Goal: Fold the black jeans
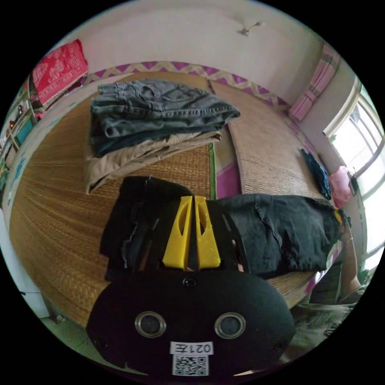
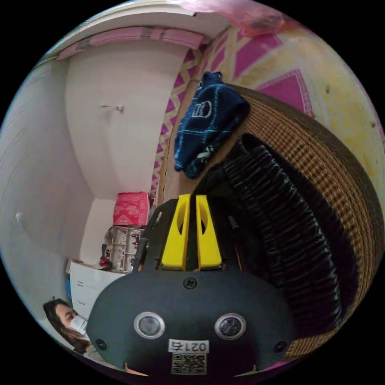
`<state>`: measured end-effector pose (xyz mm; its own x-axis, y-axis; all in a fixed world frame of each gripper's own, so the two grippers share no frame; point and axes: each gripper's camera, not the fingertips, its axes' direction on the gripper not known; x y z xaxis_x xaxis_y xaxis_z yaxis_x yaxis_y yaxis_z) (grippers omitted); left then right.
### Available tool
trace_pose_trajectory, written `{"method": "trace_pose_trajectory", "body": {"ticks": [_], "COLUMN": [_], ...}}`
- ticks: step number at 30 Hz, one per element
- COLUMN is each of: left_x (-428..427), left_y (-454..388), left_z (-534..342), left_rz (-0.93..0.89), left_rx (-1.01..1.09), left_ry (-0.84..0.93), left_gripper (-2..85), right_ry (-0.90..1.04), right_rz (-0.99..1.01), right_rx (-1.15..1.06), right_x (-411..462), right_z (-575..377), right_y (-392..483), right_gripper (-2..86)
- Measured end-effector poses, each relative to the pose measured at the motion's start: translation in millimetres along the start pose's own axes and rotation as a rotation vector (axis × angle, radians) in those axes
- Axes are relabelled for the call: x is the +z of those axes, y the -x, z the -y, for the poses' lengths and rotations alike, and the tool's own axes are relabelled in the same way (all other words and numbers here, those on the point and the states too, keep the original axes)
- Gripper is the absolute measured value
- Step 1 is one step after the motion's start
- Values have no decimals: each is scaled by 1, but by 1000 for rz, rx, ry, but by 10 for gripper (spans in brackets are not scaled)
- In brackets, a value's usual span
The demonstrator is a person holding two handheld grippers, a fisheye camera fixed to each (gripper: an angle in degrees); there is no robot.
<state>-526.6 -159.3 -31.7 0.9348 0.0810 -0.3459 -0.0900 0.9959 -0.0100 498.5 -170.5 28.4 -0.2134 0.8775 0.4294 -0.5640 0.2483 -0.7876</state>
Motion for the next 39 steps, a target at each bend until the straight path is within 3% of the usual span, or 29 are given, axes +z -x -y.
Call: {"method": "trace_pose_trajectory", "body": {"ticks": [3,6,10,16,20,25,31,35,39], "left_x": [-16,-38,-60,-25,-32,-13,-9,-29,-52], "left_y": [9,8,11,36,70,102,145,164,167], "left_z": [-9,-26,-48,-50,-53,-54,-61,-71,-82], "left_rz": [-94,-64,-33,181,149,63,-81,-204,-209], "left_rx": [5,43,44,-14,-192,-272,-436,-433,-403], "left_ry": [-94,-139,-208,-71,-110,-55,-169,-237,-246], "left_gripper": [-8,-9,-8,14,76,81,4,-7,-9], "right_ry": [-10,75,316,654,710,696,702,680,656], "right_rz": [50,68,50,-63,-55,-85,-62,-86,-84], "right_rx": [-109,-311,-566,-831,-847,-867,-841,-840,-845], "right_x": [-11,-13,42,169,204,212,224,225,221], "right_z": [-26,-66,-145,-274,-316,-341,-362,-371,-378], "right_y": [1,26,65,84,65,38,2,-22,-36], "right_gripper": [2,-2,-4,10,20,29,33,33,33]}}
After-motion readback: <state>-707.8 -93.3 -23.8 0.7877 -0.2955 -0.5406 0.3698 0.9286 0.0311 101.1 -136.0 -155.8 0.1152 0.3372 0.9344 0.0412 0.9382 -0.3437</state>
